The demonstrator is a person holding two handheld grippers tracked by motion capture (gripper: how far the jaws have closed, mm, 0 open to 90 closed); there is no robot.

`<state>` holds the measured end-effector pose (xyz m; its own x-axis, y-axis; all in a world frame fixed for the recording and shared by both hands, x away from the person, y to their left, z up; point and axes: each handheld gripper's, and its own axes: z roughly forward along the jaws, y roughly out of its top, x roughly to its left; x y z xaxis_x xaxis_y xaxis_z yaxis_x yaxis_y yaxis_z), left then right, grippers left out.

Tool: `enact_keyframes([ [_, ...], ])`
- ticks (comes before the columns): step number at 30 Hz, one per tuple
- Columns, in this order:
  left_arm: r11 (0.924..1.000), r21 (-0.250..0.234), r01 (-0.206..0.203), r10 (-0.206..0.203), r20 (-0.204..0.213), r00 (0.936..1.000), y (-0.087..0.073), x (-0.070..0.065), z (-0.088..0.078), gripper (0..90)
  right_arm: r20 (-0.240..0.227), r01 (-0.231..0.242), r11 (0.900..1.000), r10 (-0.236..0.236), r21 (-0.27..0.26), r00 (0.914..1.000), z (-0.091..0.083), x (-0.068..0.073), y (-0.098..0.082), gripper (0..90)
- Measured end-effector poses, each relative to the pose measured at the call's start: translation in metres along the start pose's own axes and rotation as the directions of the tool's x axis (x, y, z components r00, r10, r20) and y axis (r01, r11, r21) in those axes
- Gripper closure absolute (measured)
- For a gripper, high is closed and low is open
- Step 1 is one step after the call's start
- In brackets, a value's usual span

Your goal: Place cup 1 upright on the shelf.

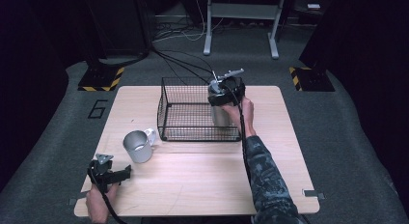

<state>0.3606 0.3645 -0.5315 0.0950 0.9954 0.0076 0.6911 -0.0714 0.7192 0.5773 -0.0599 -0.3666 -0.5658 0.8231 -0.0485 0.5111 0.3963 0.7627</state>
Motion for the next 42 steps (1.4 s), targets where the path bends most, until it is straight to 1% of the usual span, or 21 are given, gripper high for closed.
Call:
enact_keyframes([
  [1, 1.0000, 0.000, 0.000, 0.000, 0.000, 1.0000, 0.000, 0.000, 0.000, 1.9, 0.002, -0.009, 1.000, 0.009, -0.002, 1.0000, 0.001, 0.001, -0.001, 3.1],
  [3, 1.0000, -0.004, 0.005, -0.005, 0.000, 1.0000, 0.000, 0.000, 0.000, 1.9, 0.002, 0.003, 1.000, -0.003, -0.002, 1.0000, 0.002, 0.001, -0.002, 3.1],
  [4, 0.9999, -0.008, 0.011, -0.011, -0.001, 0.9999, 0.000, -0.001, 0.001, 1.9, 0.002, 0.007, 1.000, -0.007, 0.009, 1.0000, 0.003, 0.001, -0.002, 3.1],
  [6, 0.9999, -0.007, 0.009, -0.009, -0.001, 1.0000, 0.000, -0.001, 0.000, 1.9, 0.001, -0.007, 1.000, 0.007, 0.010, 1.0000, 0.005, 0.002, -0.004, 3.1],
  [8, 0.9999, -0.007, 0.009, -0.009, -0.001, 1.0000, 0.000, -0.001, 0.000, 1.9, -0.004, 0.008, 1.000, -0.008, 0.017, 1.0000, 0.007, 0.001, -0.005, 3.1],
  [9, 0.9999, -0.007, 0.009, -0.009, -0.001, 1.0000, 0.000, -0.001, 0.000, 1.9, -0.003, -0.009, 1.000, 0.009, 0.018, 1.0000, 0.008, 0.003, -0.006, 3.1],
  [11, 0.9999, -0.007, 0.009, -0.009, -0.001, 1.0000, 0.000, -0.001, 0.001, 1.9, -0.004, 0.004, 1.000, -0.004, 0.016, 1.0000, 0.010, 0.002, -0.007, 3.1],
  [12, 0.9999, -0.008, 0.009, -0.009, -0.001, 1.0000, 0.000, -0.001, 0.001, 1.9, -0.005, -0.007, 1.000, 0.007, 0.024, 1.0000, 0.010, 0.002, -0.007, 3.1],
  [15, 0.9999, -0.007, 0.009, -0.009, -0.001, 1.0000, 0.000, -0.001, 0.000, 1.9, -0.008, -0.010, 1.000, 0.010, 0.028, 0.9999, 0.012, 0.002, -0.008, 3.1],
  [17, 0.9999, -0.007, 0.009, -0.009, -0.001, 1.0000, 0.000, -0.001, 0.000, 1.9, -0.004, -0.001, 1.000, 0.001, 0.030, 1.0000, 0.014, 0.002, -0.009, 3.1],
  [19, 0.9999, -0.007, 0.009, -0.009, -0.001, 1.0000, 0.000, -0.001, 0.001, 1.9, -0.008, -0.003, 0.999, 0.003, 0.041, 1.0000, 0.015, 0.002, -0.009, 3.1],
  [20, 0.9999, -0.007, 0.009, -0.009, -0.001, 1.0000, 0.000, -0.001, 0.000, 1.9, -0.004, -0.016, 0.999, 0.016, 0.045, 0.9999, 0.016, 0.003, -0.009, 3.1],
  [21, 0.9999, -0.007, 0.009, -0.009, -0.001, 1.0000, 0.000, -0.001, 0.000, 1.9, -0.006, -0.005, 0.999, 0.005, 0.047, 1.0000, 0.017, 0.003, -0.009, 3.0],
  [23, 0.9999, -0.007, 0.009, -0.009, -0.001, 1.0000, 0.000, -0.001, 0.001, 1.9, -0.006, -0.001, 0.999, 0.002, 0.053, 1.0000, 0.018, 0.003, -0.009, 3.1],
  [25, 0.9999, -0.007, 0.009, -0.009, -0.001, 1.0000, 0.000, -0.001, 0.000, 1.9, -0.011, -0.005, 0.999, 0.005, 0.048, 0.9999, 0.019, 0.004, -0.010, 3.1],
  [27, 0.9999, -0.007, 0.009, -0.009, -0.001, 1.0000, 0.000, -0.001, 0.000, 1.9, -0.015, 0.014, 0.998, -0.013, 0.055, 0.9998, 0.020, 0.003, -0.010, 3.0],
  [28, 0.9999, -0.007, 0.009, -0.009, -0.001, 1.0000, 0.000, -0.001, 0.001, 1.9, -0.015, -0.007, 0.999, 0.008, 0.052, 0.9999, 0.021, 0.005, -0.010, 3.0],
  [30, 0.9999, -0.007, 0.009, -0.009, -0.001, 1.0000, 0.000, -0.001, 0.000, 1.9, -0.019, -0.001, 0.998, 0.003, 0.058, 0.9998, 0.023, 0.005, -0.011, 3.0],
  [34, 0.9999, -0.007, 0.009, -0.009, -0.001, 1.0000, 0.000, -0.001, 0.000, 1.9, -0.020, -0.009, 0.998, 0.010, 0.068, 0.9997, 0.025, 0.005, -0.012, 2.9],
  [42, 0.9999, -0.007, 0.009, -0.009, -0.001, 1.0000, 0.000, -0.001, 0.000, 1.9, -0.033, -0.014, 0.996, 0.017, 0.093, 0.9993, 0.024, 0.004, -0.013, 2.7],
])
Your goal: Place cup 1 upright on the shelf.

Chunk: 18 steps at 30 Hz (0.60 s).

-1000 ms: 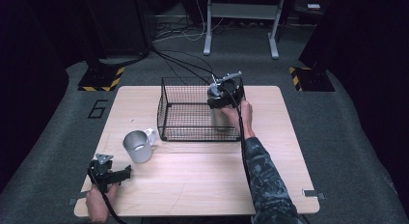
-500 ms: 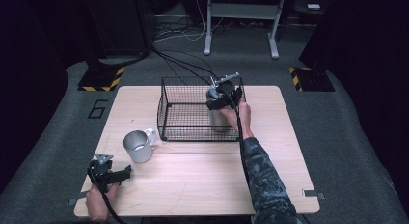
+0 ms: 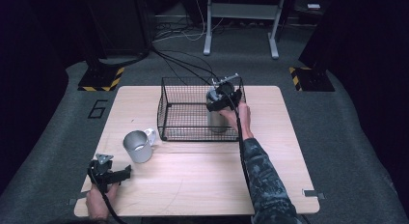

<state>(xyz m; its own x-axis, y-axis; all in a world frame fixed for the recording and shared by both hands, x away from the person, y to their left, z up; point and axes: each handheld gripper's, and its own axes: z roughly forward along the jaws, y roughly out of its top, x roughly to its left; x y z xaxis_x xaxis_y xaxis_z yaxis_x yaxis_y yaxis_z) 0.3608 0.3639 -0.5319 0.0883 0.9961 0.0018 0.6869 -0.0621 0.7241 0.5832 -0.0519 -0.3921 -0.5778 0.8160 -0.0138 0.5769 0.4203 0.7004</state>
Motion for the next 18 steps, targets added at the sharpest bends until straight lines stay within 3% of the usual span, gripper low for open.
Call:
enact_keyframes([
  [5, 1.0000, 0.000, 0.000, 0.000, 0.000, 1.0000, 0.000, 0.000, 0.000, 1.9, 0.013, 0.010, 1.000, -0.010, 0.019, 0.9999, -0.004, 0.000, 0.000, 0.7],
  [18, 1.0000, 0.000, 0.000, 0.000, 0.000, 1.0000, 0.000, 0.000, 0.000, 1.9, 0.012, 0.014, 1.000, -0.014, -0.001, 0.9998, -0.028, 0.001, 0.000, 0.0],
])
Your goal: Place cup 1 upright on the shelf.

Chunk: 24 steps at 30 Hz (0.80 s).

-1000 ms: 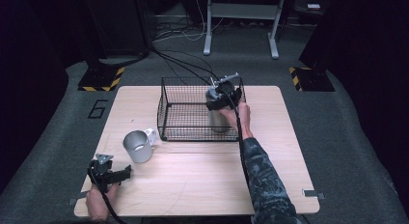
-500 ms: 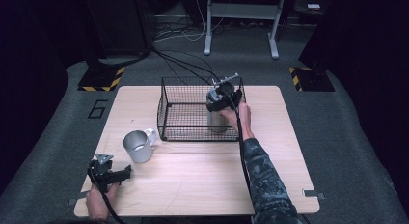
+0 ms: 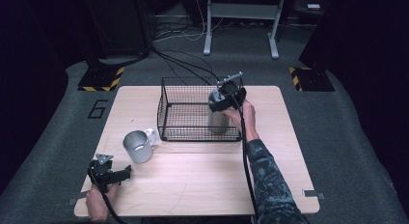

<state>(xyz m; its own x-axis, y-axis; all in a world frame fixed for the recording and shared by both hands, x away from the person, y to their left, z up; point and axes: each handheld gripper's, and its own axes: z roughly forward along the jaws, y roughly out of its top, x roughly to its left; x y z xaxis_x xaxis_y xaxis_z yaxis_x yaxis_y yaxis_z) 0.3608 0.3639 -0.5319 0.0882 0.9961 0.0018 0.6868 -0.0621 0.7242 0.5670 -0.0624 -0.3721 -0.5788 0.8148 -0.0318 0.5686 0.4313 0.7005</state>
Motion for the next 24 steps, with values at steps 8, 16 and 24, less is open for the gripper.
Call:
enact_keyframes([
  [8, 1.0000, 0.000, 0.000, 0.000, 0.000, 1.0000, 0.000, 0.000, 0.000, 1.9, -0.036, 0.020, 0.999, -0.022, -0.051, 0.9991, -0.024, 0.003, -0.002, 0.0],
  [16, 1.0000, 0.000, 0.000, 0.000, 0.000, 1.0000, 0.000, 0.000, 0.000, 1.9, -0.069, 0.089, 0.994, -0.094, -0.068, 0.9932, -0.048, 0.017, -0.014, 0.0],
  [24, 1.0000, 0.000, 0.000, 0.000, 0.000, 1.0000, 0.000, 0.000, 0.000, 1.9, -0.083, 0.108, 0.988, -0.117, -0.106, 0.9896, -0.071, 0.023, -0.028, 0.0],
])
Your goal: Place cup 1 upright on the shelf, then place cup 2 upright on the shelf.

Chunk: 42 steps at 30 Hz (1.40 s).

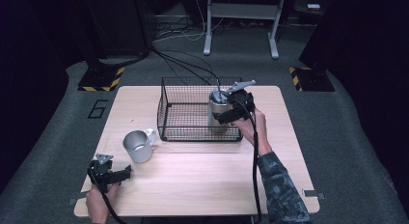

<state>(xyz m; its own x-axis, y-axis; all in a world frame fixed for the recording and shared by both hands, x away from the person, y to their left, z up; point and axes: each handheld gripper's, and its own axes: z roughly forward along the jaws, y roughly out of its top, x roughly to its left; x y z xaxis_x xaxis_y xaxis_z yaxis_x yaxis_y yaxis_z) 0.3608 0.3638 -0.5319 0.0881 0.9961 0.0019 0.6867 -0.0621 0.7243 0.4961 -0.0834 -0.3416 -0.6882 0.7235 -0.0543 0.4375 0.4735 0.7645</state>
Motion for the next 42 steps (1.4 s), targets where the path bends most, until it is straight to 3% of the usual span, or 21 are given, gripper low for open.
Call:
enact_keyframes([
  [5, 1.0000, 0.000, 0.000, 0.000, 0.000, 1.0000, 0.000, 0.000, 0.000, 1.9, -0.009, 0.025, 0.999, -0.026, -0.031, 0.9996, -0.012, 0.006, -0.014, 0.0],
  [18, 1.0000, 0.000, 0.000, 0.000, 0.000, 1.0000, 0.000, 0.000, 0.000, 1.9, -0.034, 0.014, 0.997, -0.017, -0.078, 0.9993, -0.038, 0.019, -0.061, 0.0],
  [26, 1.0000, 0.000, 0.000, 0.000, 0.000, 1.0000, 0.000, 0.000, 0.000, 1.9, -0.019, -0.020, 0.996, 0.018, -0.088, 0.9997, -0.047, 0.020, -0.105, 0.0],
  [32, 1.0000, 0.000, 0.001, -0.001, 0.000, 1.0000, 0.000, 0.000, 0.000, 1.9, 0.000, -0.075, 0.994, 0.075, -0.075, 0.9972, -0.047, 0.017, -0.145, 0.0],
  [38, 1.0000, -0.001, 0.001, -0.001, 0.000, 1.0000, 0.000, 0.000, 0.000, 1.9, 0.003, -0.152, 0.987, 0.152, -0.052, 0.9883, -0.040, 0.011, -0.180, 0.0],
  [42, 1.0000, 0.001, -0.006, 0.006, 0.006, 1.0000, 0.001, 0.001, 0.001, 1.9, 0.052, -0.171, 0.985, 0.172, -0.024, 0.9837, -0.036, 0.006, -0.201, 0.0],
])
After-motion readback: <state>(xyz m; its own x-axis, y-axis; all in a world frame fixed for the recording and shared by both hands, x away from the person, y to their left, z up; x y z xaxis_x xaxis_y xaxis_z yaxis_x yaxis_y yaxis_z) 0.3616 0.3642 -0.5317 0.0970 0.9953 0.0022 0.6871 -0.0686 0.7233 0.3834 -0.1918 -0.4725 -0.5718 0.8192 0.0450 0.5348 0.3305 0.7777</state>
